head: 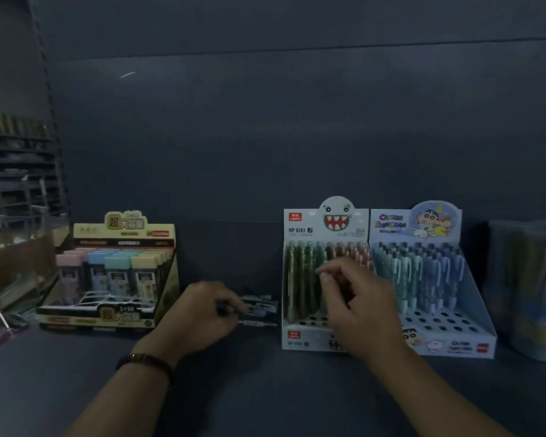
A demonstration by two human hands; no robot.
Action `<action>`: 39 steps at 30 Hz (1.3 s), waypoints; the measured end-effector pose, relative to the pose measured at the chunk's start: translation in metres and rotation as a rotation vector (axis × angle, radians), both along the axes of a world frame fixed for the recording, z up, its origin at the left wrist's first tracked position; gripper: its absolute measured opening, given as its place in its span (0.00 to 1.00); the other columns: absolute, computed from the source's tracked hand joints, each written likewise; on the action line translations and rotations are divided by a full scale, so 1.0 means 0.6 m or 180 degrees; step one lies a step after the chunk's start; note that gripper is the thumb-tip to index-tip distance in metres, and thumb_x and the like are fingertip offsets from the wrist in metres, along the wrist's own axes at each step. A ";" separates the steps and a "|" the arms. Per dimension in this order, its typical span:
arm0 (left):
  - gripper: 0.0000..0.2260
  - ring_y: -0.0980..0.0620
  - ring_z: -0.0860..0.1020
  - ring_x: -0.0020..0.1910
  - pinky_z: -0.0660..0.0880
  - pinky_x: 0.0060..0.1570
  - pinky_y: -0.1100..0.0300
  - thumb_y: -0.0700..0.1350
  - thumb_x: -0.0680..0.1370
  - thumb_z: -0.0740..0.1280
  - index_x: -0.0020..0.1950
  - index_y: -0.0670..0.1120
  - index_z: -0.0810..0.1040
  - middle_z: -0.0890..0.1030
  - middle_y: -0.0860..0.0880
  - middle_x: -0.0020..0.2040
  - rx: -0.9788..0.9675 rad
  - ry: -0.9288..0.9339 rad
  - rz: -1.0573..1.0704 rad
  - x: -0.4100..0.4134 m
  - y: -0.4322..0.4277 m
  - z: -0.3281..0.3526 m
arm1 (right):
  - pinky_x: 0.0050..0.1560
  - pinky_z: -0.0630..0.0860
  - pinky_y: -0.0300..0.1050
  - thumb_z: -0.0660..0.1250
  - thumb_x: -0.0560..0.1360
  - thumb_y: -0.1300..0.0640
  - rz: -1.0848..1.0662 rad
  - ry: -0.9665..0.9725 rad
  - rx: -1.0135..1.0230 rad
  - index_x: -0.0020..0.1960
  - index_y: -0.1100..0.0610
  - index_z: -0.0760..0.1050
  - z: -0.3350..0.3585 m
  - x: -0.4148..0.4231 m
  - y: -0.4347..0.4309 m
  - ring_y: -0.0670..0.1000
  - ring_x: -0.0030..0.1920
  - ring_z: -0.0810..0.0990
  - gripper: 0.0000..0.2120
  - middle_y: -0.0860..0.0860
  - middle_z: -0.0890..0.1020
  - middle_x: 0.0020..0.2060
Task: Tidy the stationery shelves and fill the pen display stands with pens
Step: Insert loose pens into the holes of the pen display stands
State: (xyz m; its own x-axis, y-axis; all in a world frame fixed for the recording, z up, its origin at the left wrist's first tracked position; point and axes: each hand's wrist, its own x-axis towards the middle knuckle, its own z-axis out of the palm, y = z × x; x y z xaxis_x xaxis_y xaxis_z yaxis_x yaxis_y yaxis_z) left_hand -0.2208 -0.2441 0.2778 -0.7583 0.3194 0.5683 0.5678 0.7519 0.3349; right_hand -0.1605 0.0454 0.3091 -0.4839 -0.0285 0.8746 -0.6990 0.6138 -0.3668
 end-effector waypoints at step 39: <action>0.06 0.48 0.86 0.42 0.80 0.46 0.59 0.43 0.72 0.78 0.49 0.48 0.89 0.87 0.42 0.42 0.1935 -0.0650 -0.1388 0.073 0.100 0.056 | 0.23 0.75 0.46 0.67 0.82 0.65 0.1721 -0.1322 -0.1928 0.53 0.65 0.76 0.031 0.022 -0.009 0.58 0.35 0.84 0.02 0.57 0.82 0.38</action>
State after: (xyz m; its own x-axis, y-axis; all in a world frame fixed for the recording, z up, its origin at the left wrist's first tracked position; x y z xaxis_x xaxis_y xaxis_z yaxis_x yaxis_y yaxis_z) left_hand -0.1768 -0.1839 0.3114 -0.7442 0.2898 0.6018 0.6529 0.1252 0.7471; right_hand -0.1470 0.0400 0.3278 -0.8176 0.0644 0.5721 -0.5751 -0.1388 -0.8062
